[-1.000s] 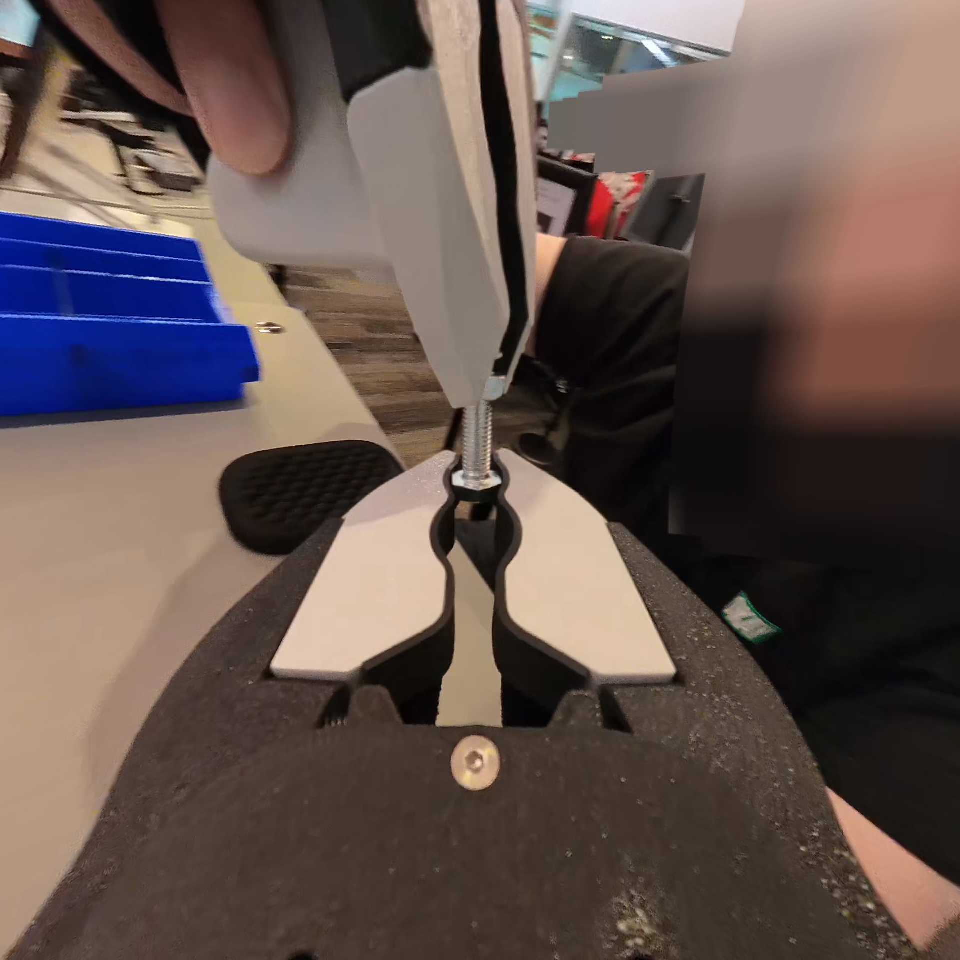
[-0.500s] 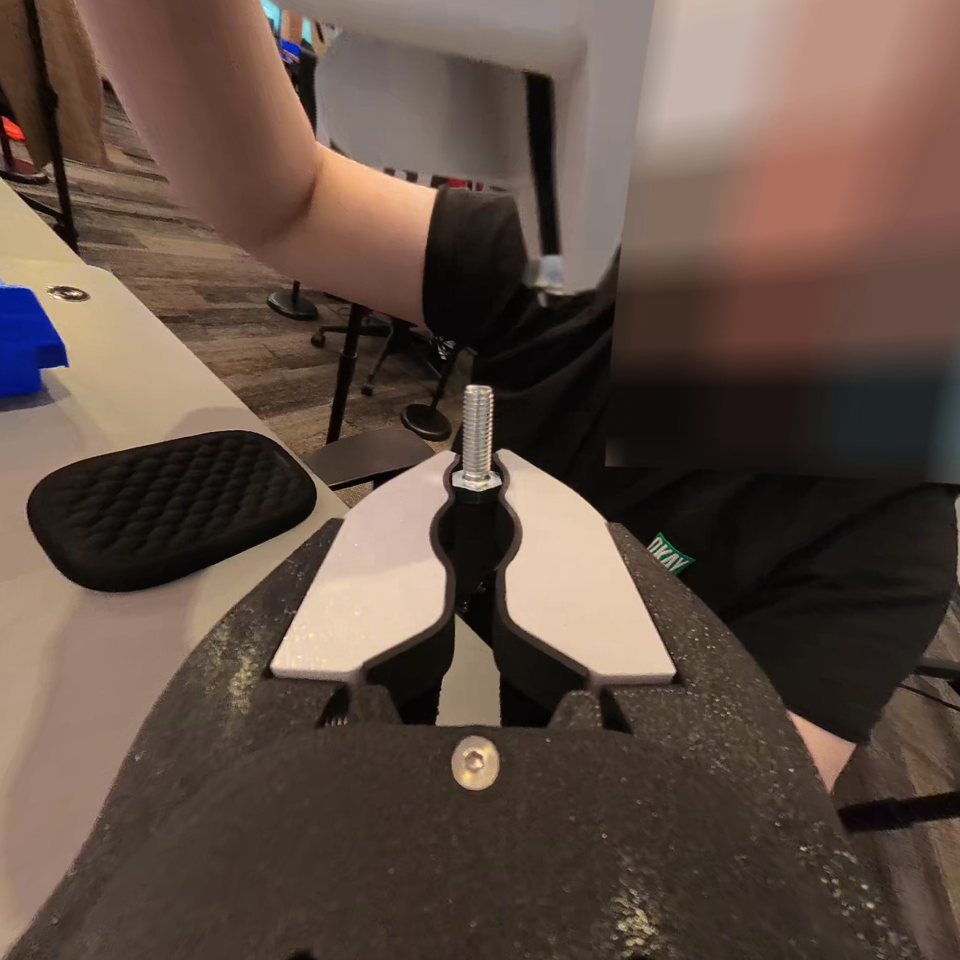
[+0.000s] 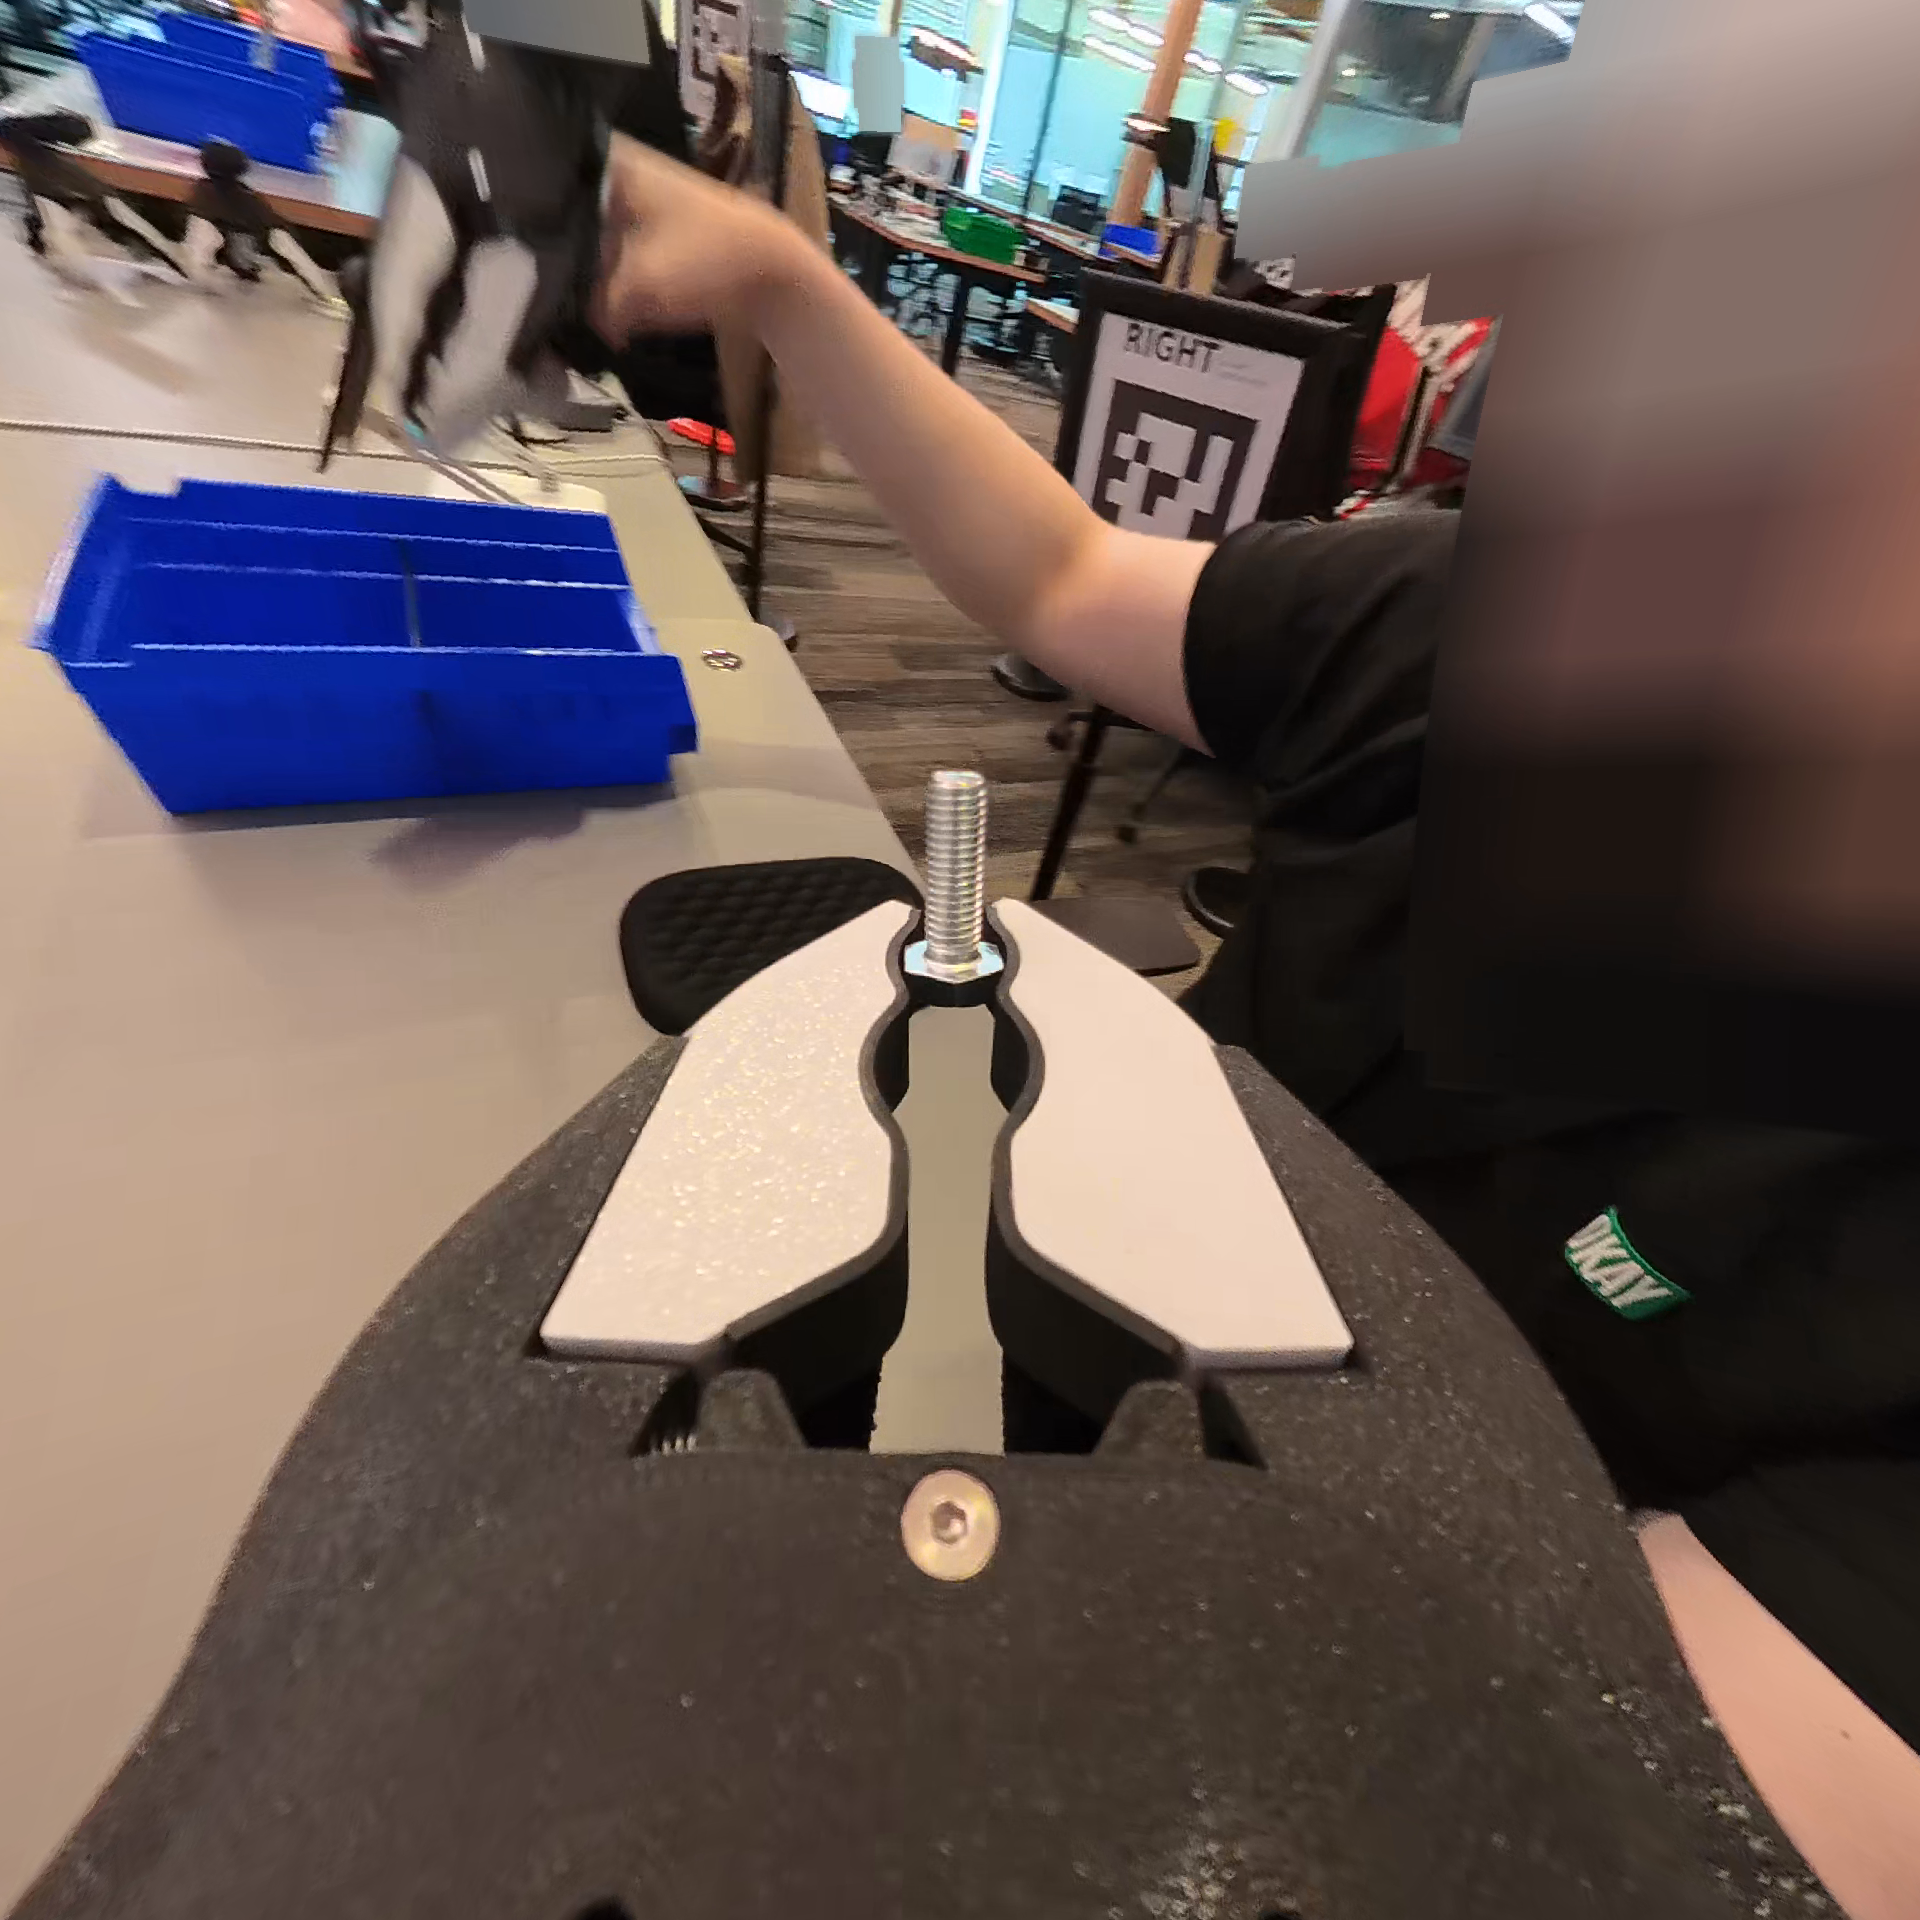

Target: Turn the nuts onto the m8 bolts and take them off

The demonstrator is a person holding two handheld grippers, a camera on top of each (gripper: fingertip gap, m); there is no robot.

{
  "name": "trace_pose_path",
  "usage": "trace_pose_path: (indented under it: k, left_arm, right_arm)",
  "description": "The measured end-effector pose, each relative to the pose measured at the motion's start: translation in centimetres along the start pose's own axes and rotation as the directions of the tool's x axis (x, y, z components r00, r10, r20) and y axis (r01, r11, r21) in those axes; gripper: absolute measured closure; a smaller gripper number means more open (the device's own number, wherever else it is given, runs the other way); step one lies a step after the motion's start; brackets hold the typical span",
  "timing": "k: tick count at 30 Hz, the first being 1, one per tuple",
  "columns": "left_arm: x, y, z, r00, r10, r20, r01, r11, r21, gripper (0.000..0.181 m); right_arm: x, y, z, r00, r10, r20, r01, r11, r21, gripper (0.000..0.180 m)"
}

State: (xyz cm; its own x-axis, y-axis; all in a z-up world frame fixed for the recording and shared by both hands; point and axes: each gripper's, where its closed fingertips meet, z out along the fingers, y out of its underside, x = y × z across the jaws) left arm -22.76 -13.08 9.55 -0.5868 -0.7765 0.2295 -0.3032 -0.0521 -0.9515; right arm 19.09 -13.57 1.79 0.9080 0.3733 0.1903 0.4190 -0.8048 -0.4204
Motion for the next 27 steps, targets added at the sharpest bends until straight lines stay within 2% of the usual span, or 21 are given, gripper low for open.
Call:
trace_pose_path:
  k: [3,6,12,19,27]
  left_arm:
    - [-0.5,-0.3,0.1,0.999,-0.001,0.043,0.001,1.0,0.007,0.17]
    - [-1.0,-0.1,0.4,0.998,-0.011,0.063,0.011,1.0,-0.005,0.17]
    - [-1.6,0.3,0.8,0.997,-0.033,0.076,0.035,0.999,-0.022,0.17]
    - [-1.7,0.4,0.9,0.996,-0.033,0.084,0.036,0.999,-0.031,0.17]
    - [-1.6,0.4,0.9,0.996,-0.031,0.082,0.034,0.999,-0.033,0.17]
  right_arm:
    - [2.7,7.4,4.8,0.977,0.212,-0.031,-0.215,0.964,-0.156,0.165]
    - [2.9,10.7,8.8,0.937,0.348,-0.019,-0.345,0.916,-0.207,0.164]
    - [3.3,12.6,12.5,0.902,0.427,-0.06,-0.428,0.868,-0.252,0.164]
    - [3.9,13.5,13.9,0.896,0.436,-0.085,-0.442,0.854,-0.276,0.164]
    - [3.9,13.8,14.6,0.872,0.486,-0.052,-0.481,0.836,-0.263,0.164]
